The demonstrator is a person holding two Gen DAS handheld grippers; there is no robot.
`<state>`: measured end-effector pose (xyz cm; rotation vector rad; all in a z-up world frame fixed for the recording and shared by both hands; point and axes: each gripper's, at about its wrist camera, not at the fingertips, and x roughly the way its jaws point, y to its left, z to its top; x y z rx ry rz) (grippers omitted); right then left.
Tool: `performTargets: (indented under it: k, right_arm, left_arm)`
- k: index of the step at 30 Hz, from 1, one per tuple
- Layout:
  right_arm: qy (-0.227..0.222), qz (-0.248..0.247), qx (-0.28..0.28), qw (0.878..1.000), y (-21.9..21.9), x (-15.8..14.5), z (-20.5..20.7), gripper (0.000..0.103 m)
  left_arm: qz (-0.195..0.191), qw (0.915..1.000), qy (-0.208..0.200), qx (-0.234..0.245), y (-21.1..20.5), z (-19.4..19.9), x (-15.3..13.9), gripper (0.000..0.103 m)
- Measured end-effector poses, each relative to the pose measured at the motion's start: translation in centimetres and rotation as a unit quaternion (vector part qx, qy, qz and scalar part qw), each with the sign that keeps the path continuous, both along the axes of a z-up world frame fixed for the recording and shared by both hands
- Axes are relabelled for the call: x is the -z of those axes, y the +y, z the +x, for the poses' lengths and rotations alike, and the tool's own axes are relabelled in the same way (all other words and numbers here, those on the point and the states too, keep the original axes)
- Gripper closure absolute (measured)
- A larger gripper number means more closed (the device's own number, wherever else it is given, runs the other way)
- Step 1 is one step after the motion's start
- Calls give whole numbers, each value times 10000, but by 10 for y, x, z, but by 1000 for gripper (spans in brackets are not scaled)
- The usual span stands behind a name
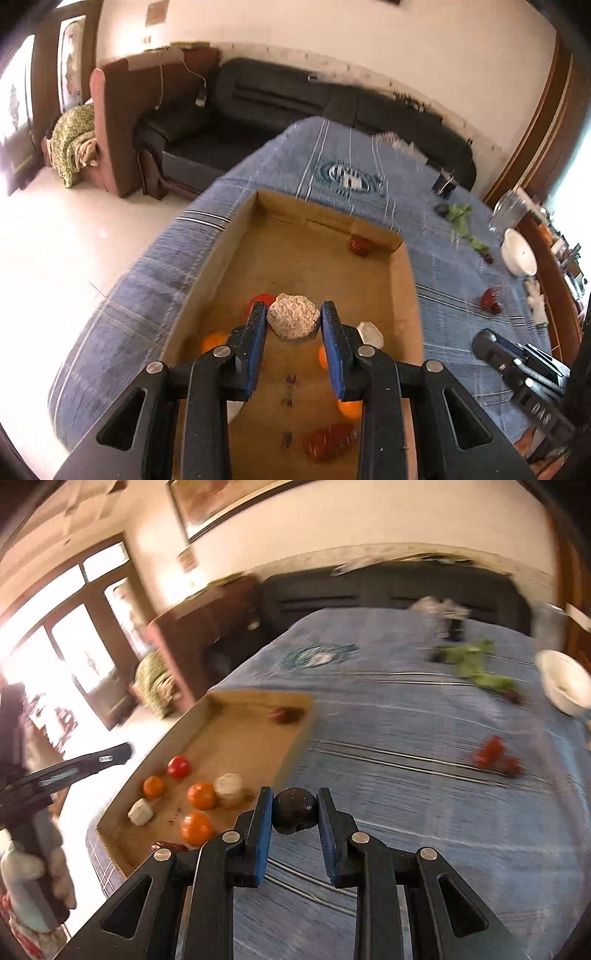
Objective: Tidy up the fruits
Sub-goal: 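Carry the bun and dark fruit into the cardboard box and open both grippers, then move both open grippers back toward the two dried dates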
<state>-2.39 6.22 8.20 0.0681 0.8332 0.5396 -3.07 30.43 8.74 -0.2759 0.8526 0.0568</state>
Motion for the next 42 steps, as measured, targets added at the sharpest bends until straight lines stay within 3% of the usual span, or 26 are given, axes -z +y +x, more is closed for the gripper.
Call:
performTargets:
  k: [11, 20, 24, 26, 29, 33, 38, 40, 42]
  right_arm:
    - [205, -535, -528, 9970, 85, 40, 71, 76]
    - [294, -747, -716, 9942, 107, 59, 88, 76]
    - [291, -719, -801, 9938, 110, 61, 87, 75]
    - [310, -657, -798, 9942, 108, 59, 85, 73]
    - [265, -550, -740, 9954, 101, 52, 78, 64]
    - [158, -431, -623, 9970, 86, 37, 66, 62]
    - [-4, 28, -95, 10000, 34, 13, 36, 47]
    - [0, 234, 158, 9996, 12, 9, 25, 46]
    - [45, 458, 497, 9977, -16, 7, 10, 45]
  left_arm:
    - [392, 9970, 667, 17, 6, 91, 36, 75]
    - [294, 9944, 1019, -46, 10, 106, 61, 75]
    - [232, 9945, 1015, -60, 10, 102, 60, 71]
    - [169, 9951, 968, -77, 11, 95, 55, 64]
    - [94, 9967, 797, -115, 12, 82, 42, 54]
    - [-37, 9987, 471, -194, 13, 56, 18, 49]
    - [-208, 9994, -34, -274, 1, 11, -11, 26]
    - [-324, 9988, -165, -327, -7, -6, -17, 18]
    - [-482, 9981, -273, -282, -18, -19, -20, 17]
